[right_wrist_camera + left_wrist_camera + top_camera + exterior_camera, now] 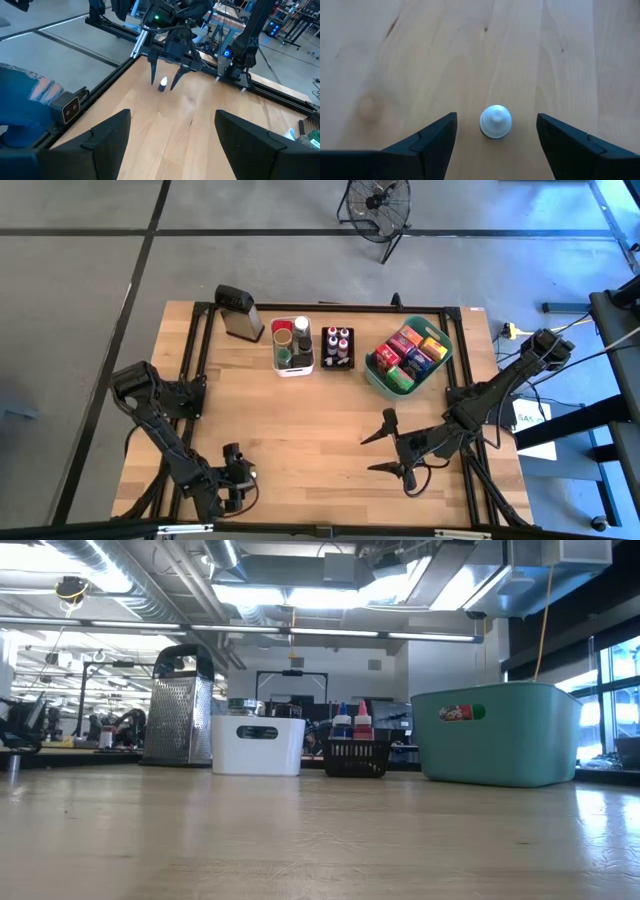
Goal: Pick & Place Kitchen Items
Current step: Put the small pink food coloring bottle into the black bin
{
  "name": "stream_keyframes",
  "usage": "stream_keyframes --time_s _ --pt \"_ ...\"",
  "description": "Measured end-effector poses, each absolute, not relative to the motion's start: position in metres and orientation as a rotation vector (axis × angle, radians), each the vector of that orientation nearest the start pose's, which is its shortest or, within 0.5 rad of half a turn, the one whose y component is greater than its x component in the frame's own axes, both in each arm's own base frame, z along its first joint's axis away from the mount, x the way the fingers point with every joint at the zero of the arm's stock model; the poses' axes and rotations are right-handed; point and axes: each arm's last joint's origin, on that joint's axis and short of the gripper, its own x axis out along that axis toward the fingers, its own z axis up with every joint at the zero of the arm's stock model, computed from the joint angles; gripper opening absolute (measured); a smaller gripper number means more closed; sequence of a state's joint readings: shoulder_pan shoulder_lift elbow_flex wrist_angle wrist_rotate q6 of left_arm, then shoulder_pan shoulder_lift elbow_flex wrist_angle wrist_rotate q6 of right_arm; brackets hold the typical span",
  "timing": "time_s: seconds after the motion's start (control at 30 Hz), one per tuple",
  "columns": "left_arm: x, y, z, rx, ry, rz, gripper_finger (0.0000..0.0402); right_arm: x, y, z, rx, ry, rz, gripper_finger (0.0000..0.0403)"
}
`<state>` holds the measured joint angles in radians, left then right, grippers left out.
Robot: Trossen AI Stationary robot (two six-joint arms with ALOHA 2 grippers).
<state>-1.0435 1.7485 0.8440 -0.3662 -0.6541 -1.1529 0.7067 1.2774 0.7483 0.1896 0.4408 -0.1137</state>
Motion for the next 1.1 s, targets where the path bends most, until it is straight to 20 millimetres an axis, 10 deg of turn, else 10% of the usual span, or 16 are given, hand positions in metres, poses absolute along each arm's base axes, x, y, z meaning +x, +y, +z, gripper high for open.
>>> stream_keyframes --time_s 1.1 --pt "0.18 -0.226 0.115 -0.121 0.876 0.202 0.0064 0.216 0.168 0.252 -0.286 0.286 0.277 0.0292"
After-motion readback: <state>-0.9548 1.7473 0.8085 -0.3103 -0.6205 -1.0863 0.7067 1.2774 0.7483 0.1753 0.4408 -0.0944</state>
